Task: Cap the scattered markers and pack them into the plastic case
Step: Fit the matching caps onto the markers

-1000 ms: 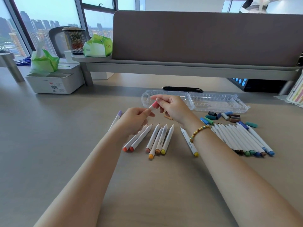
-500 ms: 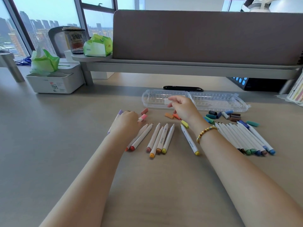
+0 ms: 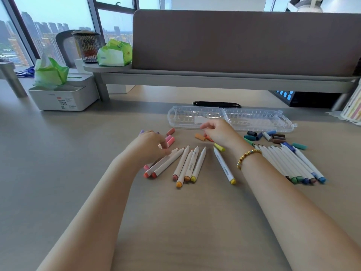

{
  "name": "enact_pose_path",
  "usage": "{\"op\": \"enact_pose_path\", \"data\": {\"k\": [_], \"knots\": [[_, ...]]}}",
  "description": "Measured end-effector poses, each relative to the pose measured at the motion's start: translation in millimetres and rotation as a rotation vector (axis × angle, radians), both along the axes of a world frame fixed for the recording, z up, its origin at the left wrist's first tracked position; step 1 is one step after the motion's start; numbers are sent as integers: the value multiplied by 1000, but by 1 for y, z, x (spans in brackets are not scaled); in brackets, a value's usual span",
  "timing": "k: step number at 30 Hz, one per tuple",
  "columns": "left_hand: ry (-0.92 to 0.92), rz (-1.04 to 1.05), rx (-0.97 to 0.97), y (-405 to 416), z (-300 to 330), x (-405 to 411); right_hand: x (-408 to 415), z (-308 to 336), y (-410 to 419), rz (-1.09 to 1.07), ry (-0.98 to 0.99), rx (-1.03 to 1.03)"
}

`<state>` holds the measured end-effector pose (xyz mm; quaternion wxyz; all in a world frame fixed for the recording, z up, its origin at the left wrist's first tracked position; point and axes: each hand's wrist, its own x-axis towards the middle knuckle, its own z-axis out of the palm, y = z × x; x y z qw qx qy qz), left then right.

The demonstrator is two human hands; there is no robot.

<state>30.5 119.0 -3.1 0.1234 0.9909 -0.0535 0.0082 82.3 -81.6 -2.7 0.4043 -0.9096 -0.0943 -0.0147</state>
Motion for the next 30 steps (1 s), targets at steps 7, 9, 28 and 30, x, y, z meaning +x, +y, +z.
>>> {"op": "enact_pose_path", "data": {"k": [7,9,28,30], "knots": [[117,-39,90,-5,-7,-1,-2,12,-20,62,120,-365],[69,-24,77,-11,-9,-2,0,13,-28,-38,89,-373],[112,289,-717,-16,0,6,19,-26,-15,-163,-176,-594],[144,297,-865,-19,3,4,21,-28,-14,-166,-198,-658]]}}
